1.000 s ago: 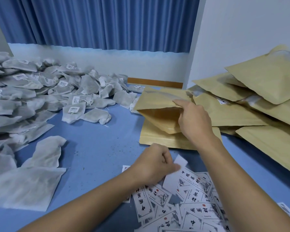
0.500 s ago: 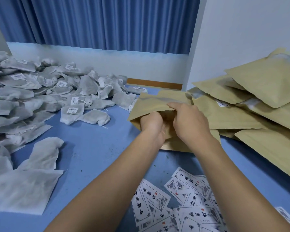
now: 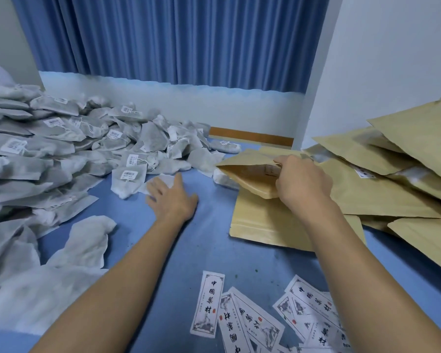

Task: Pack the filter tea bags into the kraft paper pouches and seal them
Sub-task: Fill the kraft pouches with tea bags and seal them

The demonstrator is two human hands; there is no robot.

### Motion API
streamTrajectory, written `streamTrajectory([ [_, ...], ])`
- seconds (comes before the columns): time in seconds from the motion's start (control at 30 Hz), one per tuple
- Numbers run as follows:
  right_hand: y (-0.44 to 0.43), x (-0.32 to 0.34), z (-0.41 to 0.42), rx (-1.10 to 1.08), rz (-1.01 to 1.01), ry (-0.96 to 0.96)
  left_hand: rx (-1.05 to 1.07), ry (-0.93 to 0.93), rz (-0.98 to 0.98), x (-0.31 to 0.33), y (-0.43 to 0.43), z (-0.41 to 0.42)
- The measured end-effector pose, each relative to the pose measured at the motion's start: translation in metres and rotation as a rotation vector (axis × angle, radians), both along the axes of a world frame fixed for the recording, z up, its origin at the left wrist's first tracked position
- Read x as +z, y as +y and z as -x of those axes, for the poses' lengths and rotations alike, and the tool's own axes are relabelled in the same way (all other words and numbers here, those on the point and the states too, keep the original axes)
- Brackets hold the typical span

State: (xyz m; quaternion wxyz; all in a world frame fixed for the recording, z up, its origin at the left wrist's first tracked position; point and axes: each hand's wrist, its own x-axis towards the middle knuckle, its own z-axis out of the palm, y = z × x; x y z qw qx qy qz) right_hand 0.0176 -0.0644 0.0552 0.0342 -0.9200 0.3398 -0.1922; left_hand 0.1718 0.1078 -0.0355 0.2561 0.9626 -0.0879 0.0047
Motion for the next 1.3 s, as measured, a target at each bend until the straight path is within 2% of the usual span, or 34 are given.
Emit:
streamTrajectory([
  [0.03,0.001,0.0,-0.005,-0.011,0.003,0.011,-0.014,-0.021,-0.099,-0.008,0.002,-0.003],
  [0.1,0.002,-0.002,-0.016,-0.032,0.0,0.031,-0.074,-0.167,-0.033,-0.014,0.001,-0.005],
  [0.2,0.003,-0.007,-0.029,-0.057,-0.022,0.059,-0.107,-0.312,0.385,-0.009,-0.005,0.005],
  [0.3,0.0,-0.012,-0.036,-0.058,-0.041,0.022,-0.216,-0.657,0.758,0.005,-0.013,0.03],
  [0.37,-0.002,-0.014,-0.04,-0.061,-0.046,-0.002,-0.39,-0.87,0.826,0.012,-0.02,0.046],
  [0.43,-0.005,-0.013,-0.042,-0.073,-0.055,0.016,-0.599,-0.968,0.752,0.014,-0.028,0.062],
  [0.53,-0.01,-0.005,-0.04,-0.088,-0.093,0.075,-0.779,-0.929,0.512,0.017,-0.044,0.076],
  [0.7,-0.024,0.016,-0.039,-0.061,-0.149,0.093,-0.763,-0.507,0.317,0.043,-0.076,0.061],
  [0.83,-0.028,0.028,-0.046,0.044,-0.18,0.104,-0.709,-0.204,-0.036,0.053,-0.128,0.021],
  [0.93,-0.031,0.025,-0.055,0.022,-0.153,0.062,-0.633,-0.039,-0.015,0.036,-0.156,-0.022],
  [1.0,-0.033,0.017,-0.061,0.001,-0.112,0.057,-0.692,-0.076,0.025,0.026,-0.159,-0.027],
  [1.07,-0.036,0.007,-0.067,-0.017,-0.063,-0.004,-0.833,-0.247,0.136,0.021,-0.15,-0.016],
  [1.13,-0.039,-0.002,-0.072,-0.036,0.011,-0.061,-0.913,-0.706,0.385,0.017,-0.134,-0.002],
  [1.17,-0.041,-0.005,-0.075,-0.053,0.055,-0.075,-0.889,-0.918,0.52,0.013,-0.125,0.0],
  [1.2,-0.042,-0.008,-0.076,-0.075,0.09,-0.081,-0.841,-1.047,0.641,0.011,-0.117,0.0],
  [1.23,-0.044,-0.01,-0.077,-0.097,0.107,-0.082,-0.765,-1.082,0.737,0.009,-0.11,-0.001],
  [1.3,-0.047,-0.015,-0.074,-0.131,0.099,-0.073,-0.521,-0.94,0.872,0.006,-0.099,-0.005],
])
